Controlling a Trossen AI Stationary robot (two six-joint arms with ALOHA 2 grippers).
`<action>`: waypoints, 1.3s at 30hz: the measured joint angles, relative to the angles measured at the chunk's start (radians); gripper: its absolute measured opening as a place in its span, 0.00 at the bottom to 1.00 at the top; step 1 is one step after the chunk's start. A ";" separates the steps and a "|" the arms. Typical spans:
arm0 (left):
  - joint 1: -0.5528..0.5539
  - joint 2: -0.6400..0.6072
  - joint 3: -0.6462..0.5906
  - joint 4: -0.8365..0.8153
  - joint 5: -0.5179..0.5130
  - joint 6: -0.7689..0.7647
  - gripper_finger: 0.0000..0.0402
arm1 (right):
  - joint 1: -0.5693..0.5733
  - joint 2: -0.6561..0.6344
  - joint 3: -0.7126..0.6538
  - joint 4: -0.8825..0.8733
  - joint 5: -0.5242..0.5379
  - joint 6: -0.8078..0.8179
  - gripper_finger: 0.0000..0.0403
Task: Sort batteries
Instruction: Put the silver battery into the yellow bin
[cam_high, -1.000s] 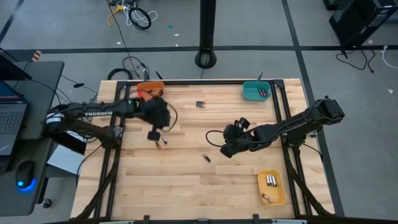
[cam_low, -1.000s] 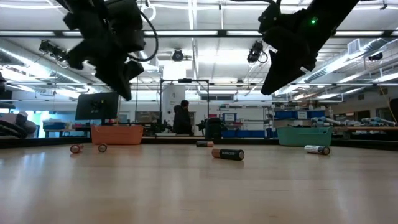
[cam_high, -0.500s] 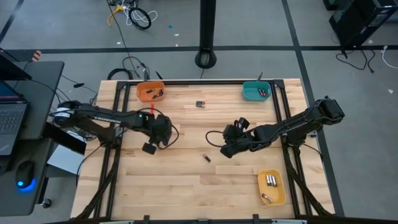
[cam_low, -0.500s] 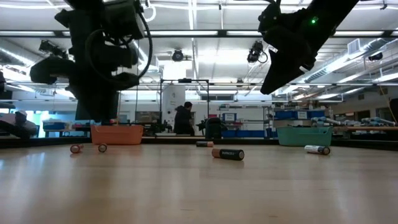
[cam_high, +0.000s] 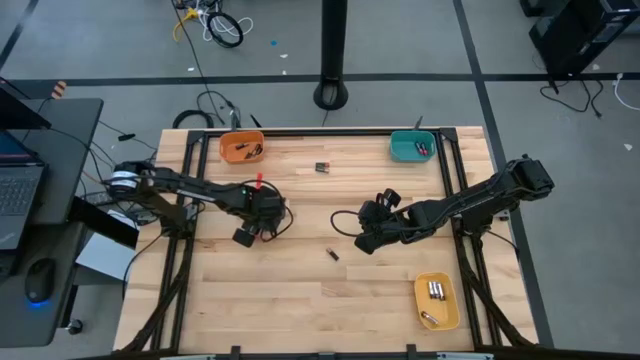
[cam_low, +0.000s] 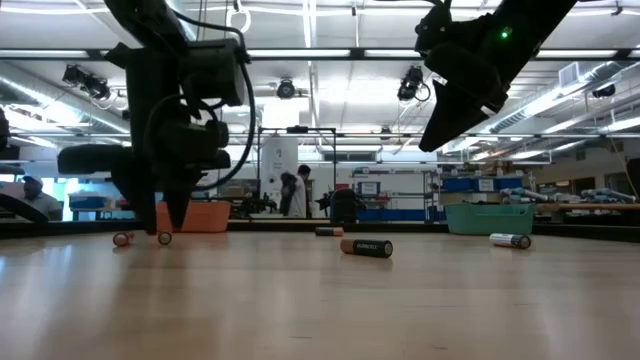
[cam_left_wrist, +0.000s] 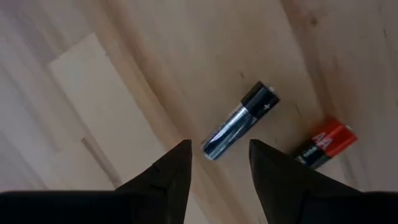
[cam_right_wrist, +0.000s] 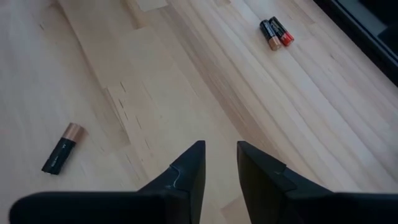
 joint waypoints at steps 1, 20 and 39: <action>0.000 0.010 0.000 0.004 0.000 0.010 0.42 | 0.000 0.000 0.000 0.000 0.000 -0.002 0.25; 0.000 0.090 0.020 0.028 0.032 0.016 0.10 | 0.001 0.000 0.000 -0.004 -0.058 -0.038 0.20; 0.016 0.078 0.025 0.948 0.498 -0.377 0.10 | 0.196 0.001 0.000 0.318 0.002 -0.125 0.09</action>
